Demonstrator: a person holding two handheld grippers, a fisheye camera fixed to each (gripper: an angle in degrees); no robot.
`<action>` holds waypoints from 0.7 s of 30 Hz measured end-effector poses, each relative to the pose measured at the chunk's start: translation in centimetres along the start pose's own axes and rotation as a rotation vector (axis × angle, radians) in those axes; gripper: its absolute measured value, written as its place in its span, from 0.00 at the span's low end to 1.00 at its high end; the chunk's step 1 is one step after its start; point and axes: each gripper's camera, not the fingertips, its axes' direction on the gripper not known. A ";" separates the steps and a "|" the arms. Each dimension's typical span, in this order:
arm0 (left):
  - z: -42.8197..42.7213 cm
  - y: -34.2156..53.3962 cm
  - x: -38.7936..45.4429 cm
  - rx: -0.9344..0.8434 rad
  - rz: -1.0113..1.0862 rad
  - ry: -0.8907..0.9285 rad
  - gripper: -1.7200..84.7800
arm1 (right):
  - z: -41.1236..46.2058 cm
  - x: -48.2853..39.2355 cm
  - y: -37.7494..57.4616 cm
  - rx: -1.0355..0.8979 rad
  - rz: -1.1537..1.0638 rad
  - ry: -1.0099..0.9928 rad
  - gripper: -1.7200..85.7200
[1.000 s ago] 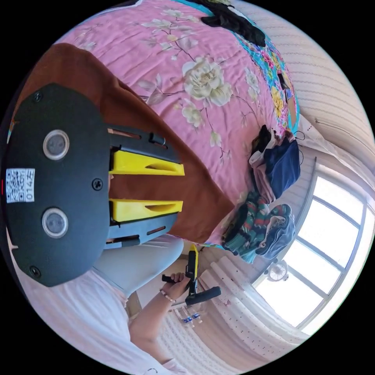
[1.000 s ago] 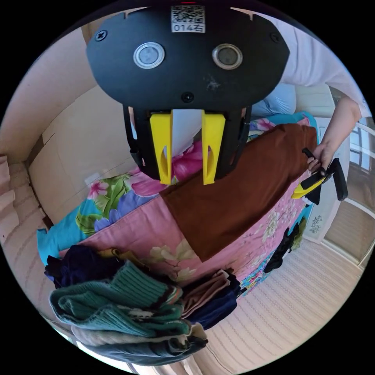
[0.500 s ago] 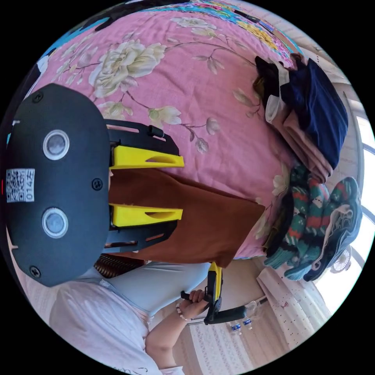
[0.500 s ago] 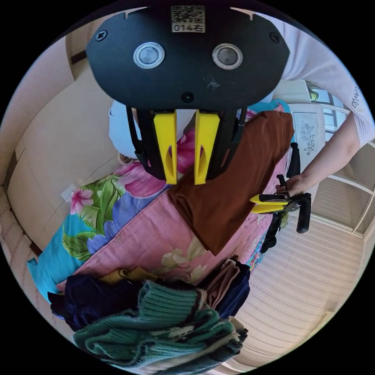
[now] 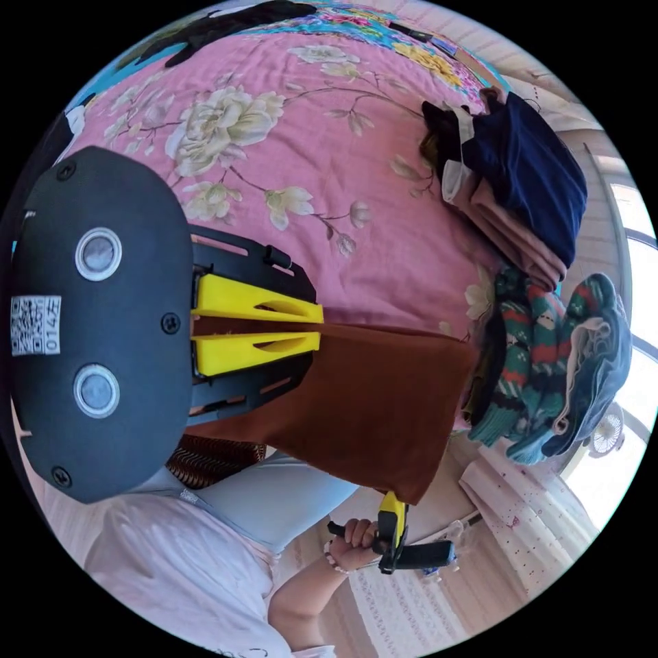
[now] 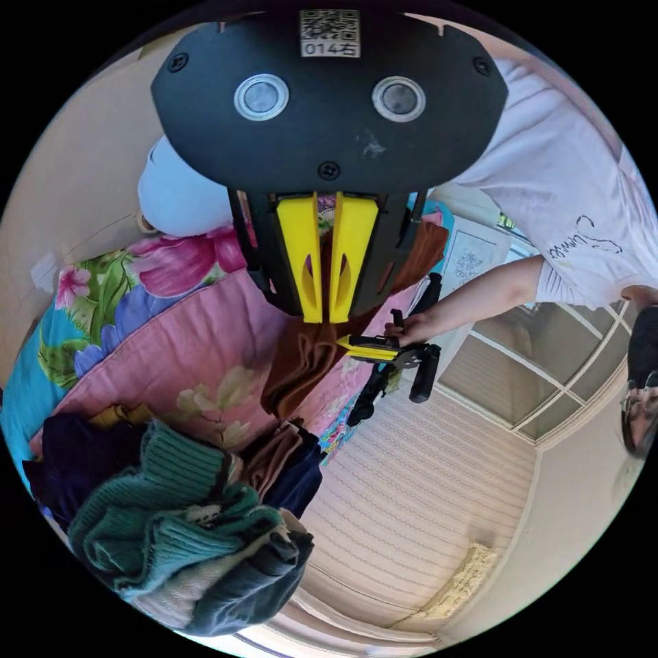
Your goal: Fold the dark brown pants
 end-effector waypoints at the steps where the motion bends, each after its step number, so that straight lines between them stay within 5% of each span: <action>1: -0.4 1.2 0.0 0.025 -0.004 0.005 0.01 | 0.2 -1.3 -0.2 -0.008 -0.048 -0.032 0.03; 9: -4.2 13.5 0.0 0.209 -0.133 -0.012 0.01 | 3.7 -12.5 -2.5 -0.078 -0.336 -0.261 0.03; 21: -6.6 49.2 -0.7 0.495 -0.690 -0.068 0.01 | 23.6 -40.0 -4.7 -0.444 -0.649 -0.734 0.03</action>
